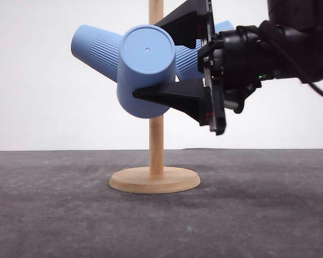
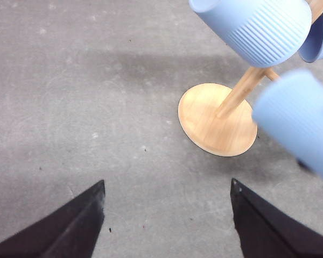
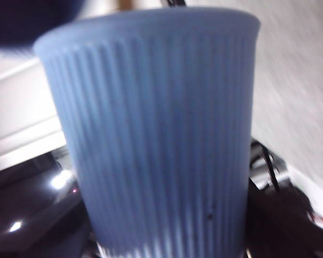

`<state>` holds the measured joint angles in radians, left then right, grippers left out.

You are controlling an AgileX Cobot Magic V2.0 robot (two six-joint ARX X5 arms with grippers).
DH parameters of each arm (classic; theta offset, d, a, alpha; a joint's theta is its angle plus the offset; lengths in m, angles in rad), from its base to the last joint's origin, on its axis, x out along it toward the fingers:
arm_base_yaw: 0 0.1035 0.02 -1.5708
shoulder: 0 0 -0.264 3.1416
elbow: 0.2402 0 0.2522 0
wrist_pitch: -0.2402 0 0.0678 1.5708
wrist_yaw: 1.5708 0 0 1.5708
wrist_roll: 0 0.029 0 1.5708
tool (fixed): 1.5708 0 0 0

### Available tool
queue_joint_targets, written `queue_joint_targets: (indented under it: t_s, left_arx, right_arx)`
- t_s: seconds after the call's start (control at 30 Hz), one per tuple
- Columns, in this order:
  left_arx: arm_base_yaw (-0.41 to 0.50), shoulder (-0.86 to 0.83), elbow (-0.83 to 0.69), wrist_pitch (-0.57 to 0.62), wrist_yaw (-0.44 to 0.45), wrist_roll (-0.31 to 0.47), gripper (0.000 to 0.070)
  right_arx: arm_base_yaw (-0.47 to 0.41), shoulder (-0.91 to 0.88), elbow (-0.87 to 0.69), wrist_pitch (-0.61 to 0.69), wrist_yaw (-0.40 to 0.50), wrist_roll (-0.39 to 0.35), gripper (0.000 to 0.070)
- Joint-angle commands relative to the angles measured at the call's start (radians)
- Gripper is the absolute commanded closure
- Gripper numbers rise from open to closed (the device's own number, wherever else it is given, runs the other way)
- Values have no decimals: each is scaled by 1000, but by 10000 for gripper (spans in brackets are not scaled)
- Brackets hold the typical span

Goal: Place three cups

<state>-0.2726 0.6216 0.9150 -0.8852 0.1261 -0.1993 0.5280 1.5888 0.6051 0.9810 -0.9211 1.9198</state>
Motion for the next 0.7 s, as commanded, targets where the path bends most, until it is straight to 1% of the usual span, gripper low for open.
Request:
queue_joint_targets:
  t_s: [0.0,0.17,0.3,0.4,0.47,0.57,0.67]
  left_arx:
    - [-2,5,6,11,-3,-1,259]
    - [-2,5,6,13,-3,0,260]
    - [-2,5,6,15,-3,0,260]
    - [-2,5,6,15,-3,0,260]
    - [-2,5,6,15,-3,0,260]
    - [-2,5,6,16,-3,0,260]
    - [-2,5,6,16,-3,-1,260]
  right_arx:
    - [-6,12,18,14,-3,7,248]
    - [-21,40,25,0,-4,7,245]
    - [-22,56,25,-8,-2,7,212]
    - [-22,59,25,-9,5,7,204]
    - [-23,59,25,-10,5,7,184]
    - [-27,59,25,-10,5,7,127]
    - [-27,59,25,-9,4,7,124]
